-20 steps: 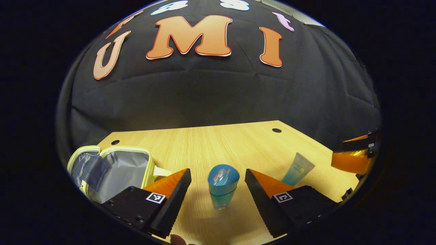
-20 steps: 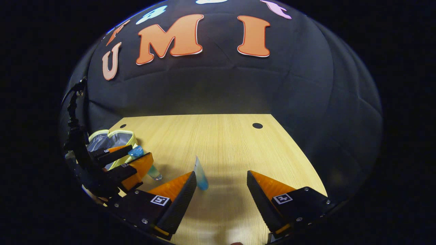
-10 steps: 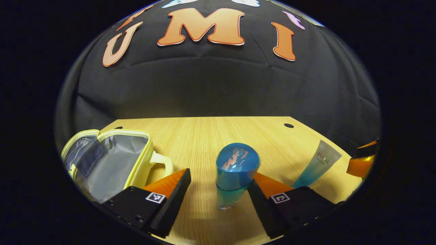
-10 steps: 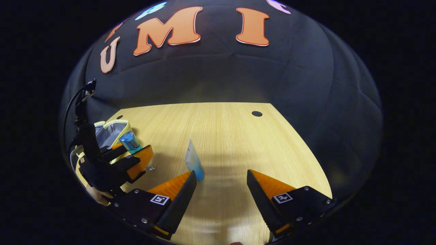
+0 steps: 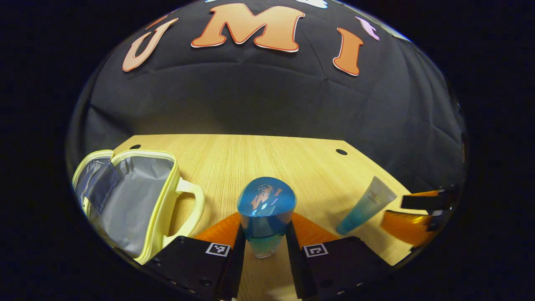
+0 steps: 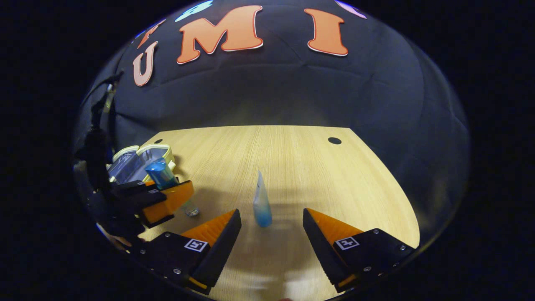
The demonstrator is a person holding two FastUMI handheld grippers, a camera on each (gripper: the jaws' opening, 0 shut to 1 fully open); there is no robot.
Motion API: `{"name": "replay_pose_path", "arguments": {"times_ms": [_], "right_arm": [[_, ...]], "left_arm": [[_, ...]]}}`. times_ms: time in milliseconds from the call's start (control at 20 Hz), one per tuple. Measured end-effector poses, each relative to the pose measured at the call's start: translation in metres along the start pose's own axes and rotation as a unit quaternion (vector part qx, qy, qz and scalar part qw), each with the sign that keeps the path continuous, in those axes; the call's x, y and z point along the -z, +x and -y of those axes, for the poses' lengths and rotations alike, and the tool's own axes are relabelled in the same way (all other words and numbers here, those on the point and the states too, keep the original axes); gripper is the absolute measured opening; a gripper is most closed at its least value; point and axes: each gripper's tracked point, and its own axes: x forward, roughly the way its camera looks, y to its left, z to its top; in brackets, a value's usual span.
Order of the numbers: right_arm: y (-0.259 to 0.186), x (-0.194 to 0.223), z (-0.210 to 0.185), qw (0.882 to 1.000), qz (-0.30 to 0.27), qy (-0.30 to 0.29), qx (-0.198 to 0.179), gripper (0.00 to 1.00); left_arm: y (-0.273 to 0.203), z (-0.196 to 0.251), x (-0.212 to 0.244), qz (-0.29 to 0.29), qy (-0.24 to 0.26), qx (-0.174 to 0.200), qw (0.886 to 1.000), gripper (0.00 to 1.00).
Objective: First open the suitcase, pack the skin care products into it, and then close the suitcase.
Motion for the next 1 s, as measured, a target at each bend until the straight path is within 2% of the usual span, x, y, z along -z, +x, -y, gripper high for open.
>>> {"name": "replay_pose_path", "arguments": {"times_ms": [250,350,600,850,1000], "right_arm": [[0.028,0.012,-0.014,0.999,-0.024,-0.015,-0.020,0.95],[0.038,0.022,-0.017,0.998,-0.047,-0.013,-0.027,0.93],[0.054,0.025,-0.019,0.998,-0.062,-0.010,-0.027,0.72],[0.069,0.037,-0.017,0.996,-0.082,-0.029,-0.021,0.61],[0.074,0.037,-0.015,0.995,-0.087,-0.043,-0.021,0.46]], "left_arm": [[-0.049,-0.005,-0.010,-0.033,-0.002,0.006,0.999,0.47],[-0.066,-0.014,-0.014,-0.045,-0.001,0.000,0.999,0.48],[-0.098,-0.048,-0.032,-0.047,0.013,-0.030,0.998,0.49],[-0.111,-0.072,-0.039,-0.050,-0.007,-0.045,0.998,0.49],[-0.117,-0.082,-0.036,-0.061,-0.009,-0.052,0.997,0.48]]}}
